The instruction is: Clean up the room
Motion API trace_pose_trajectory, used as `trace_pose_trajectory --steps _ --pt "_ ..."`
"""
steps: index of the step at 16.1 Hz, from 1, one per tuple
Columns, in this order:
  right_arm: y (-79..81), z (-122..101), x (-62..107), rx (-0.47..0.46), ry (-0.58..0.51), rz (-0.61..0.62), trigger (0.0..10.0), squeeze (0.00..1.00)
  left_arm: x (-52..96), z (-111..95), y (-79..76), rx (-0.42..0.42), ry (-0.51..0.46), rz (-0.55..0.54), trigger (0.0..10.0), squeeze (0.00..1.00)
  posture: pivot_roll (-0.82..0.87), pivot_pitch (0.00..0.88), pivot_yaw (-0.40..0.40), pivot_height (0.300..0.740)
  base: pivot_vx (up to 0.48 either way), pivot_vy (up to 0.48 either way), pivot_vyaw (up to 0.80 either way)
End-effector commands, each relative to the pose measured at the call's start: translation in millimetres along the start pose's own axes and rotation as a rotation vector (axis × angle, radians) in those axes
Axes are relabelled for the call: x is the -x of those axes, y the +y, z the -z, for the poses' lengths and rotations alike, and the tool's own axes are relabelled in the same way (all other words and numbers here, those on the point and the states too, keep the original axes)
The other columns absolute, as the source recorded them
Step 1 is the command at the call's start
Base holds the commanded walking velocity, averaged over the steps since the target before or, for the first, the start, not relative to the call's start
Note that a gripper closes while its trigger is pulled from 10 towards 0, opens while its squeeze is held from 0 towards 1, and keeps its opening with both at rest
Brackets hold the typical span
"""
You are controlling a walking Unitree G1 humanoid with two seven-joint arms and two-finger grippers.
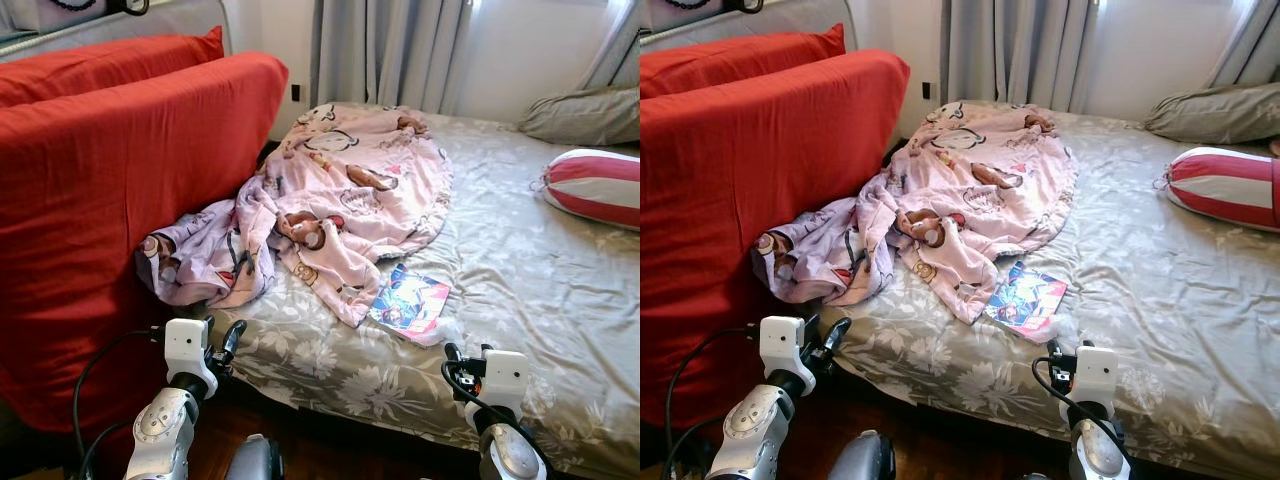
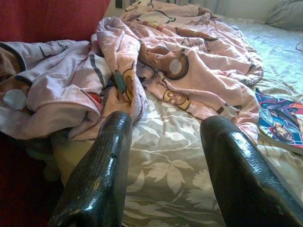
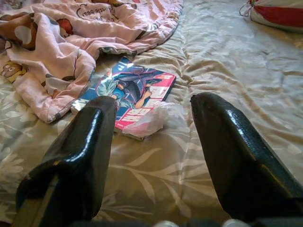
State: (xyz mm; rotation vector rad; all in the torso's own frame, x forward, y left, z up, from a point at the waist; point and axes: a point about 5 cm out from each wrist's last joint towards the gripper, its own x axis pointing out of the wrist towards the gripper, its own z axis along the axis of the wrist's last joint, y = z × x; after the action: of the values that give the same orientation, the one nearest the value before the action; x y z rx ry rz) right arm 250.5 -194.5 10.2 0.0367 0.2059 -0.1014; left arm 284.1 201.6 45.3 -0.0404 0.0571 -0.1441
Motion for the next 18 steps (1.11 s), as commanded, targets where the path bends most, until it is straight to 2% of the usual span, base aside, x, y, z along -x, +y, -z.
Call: trace_pose_trajectory --steps 1,11,13,15,18 --pt "0.0 0.9 -1.5 0.002 0.019 -0.002 10.0 0.00 -3.2 -4.1 -1.5 0.002 -0.007 0.015 10.0 0.00 -0.02 0.031 -0.009 0.611 0.000 0.000 0.00" --pt "1.6 -1.4 -2.5 0.007 -0.004 -0.009 10.0 0.00 -5.7 -4.6 -3.5 0.001 0.007 0.026 10.0 0.00 -0.01 0.047 0.001 0.601 0.000 0.000 0.00" --pt "3.2 -1.3 -2.3 0.018 -0.006 -0.021 10.0 0.00 -6.0 -4.9 -3.3 0.001 0.009 0.025 10.0 0.00 -0.01 0.050 0.000 0.601 0.319 0.000 0.00" --pt "4.9 -1.3 -2.3 -0.028 -0.012 -0.021 10.0 0.00 -7.0 -5.5 -3.3 0.003 0.013 0.021 10.0 0.00 0.00 0.061 0.001 0.601 0.366 0.000 0.00" --pt "5.2 -4.5 -3.0 -0.038 -0.035 -0.029 10.0 0.00 -8.1 -6.4 -3.4 0.005 0.012 0.020 10.0 0.00 0.00 0.067 0.003 0.601 0.369 0.000 0.00"
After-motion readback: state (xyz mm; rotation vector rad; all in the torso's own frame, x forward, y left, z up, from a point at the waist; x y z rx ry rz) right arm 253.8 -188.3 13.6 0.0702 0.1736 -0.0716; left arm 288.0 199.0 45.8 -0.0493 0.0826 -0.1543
